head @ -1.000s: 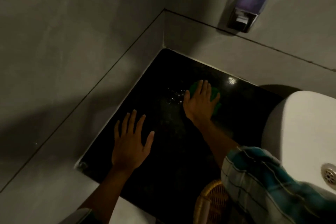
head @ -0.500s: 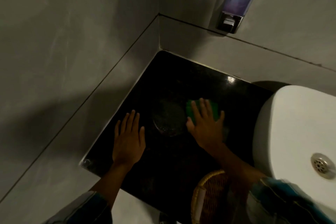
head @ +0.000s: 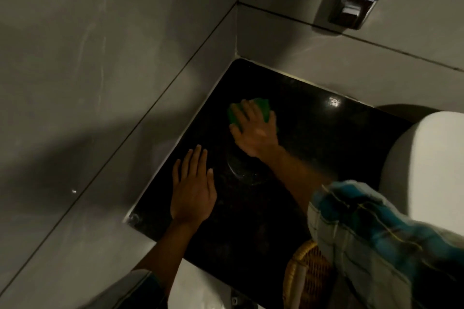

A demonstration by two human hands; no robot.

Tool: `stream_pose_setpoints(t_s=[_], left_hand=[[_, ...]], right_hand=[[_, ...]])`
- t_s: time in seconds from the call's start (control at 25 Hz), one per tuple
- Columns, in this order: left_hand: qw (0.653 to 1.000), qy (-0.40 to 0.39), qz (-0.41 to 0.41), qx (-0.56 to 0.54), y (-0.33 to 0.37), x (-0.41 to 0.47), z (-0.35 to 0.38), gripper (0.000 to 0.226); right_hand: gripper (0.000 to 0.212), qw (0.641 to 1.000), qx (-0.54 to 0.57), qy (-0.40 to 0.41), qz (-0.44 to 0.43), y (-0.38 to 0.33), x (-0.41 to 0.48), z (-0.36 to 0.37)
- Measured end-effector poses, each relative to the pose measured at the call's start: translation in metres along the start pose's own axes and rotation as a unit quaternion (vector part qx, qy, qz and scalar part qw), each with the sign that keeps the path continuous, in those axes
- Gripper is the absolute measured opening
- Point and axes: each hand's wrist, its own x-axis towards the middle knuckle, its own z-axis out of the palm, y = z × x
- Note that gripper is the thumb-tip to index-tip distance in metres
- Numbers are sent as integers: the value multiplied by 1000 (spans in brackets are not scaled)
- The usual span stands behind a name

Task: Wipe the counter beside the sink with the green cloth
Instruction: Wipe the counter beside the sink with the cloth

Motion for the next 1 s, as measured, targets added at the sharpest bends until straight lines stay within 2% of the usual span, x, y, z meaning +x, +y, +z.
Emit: stream_pose_setpoints(t_s=[0.12, 0.2, 0.24, 0.32, 0.44, 0.52, 0.56, 0.64, 0.8, 0.92, 1.0], left_hand=[[1000, -11, -12, -24, -2, -1, -2, 50], [999, -24, -10, -39, -4, 0, -2, 50], [999, -27, -7, -45, -5, -1, -3, 50], [998, -32, -2, -44, -5, -3, -4, 51], [999, -22, -3, -23, -4, -3, -2, 53], [1000, -7, -5, -24, -2, -2, 0, 53], [1000, -1, -6, -27, -1, -1, 2, 53], [1000, 0, -6, -27, -2, -2, 3, 54], [999, -10, -11, -29, 2, 3, 1, 53], [990, -6, -34, -134, 2, -8, -9, 50], [979, 25, -75, -186, -21, -51, -16, 52]], right_hand=[[57, 994, 1, -22, -106, -26, -96, 18], [56, 996, -27, -2, -89, -7, -147, 23], [57, 998, -32, 10, -45, 12, -156, 20], [58, 994, -14, 23, 108, 55, -148, 7], [57, 947, 40, 86, 306, 107, -109, -16], [57, 921, 60, 119, 365, 120, -71, -27], [58, 920, 60, 120, 368, 120, -50, -29], [59, 938, 54, 102, 327, 105, -10, -27], [60, 988, 27, 44, 147, 27, 13, -4], [59, 999, 9, 10, 40, -27, -23, 15], [59, 1000, 4, 1, -2, -49, -46, 22]])
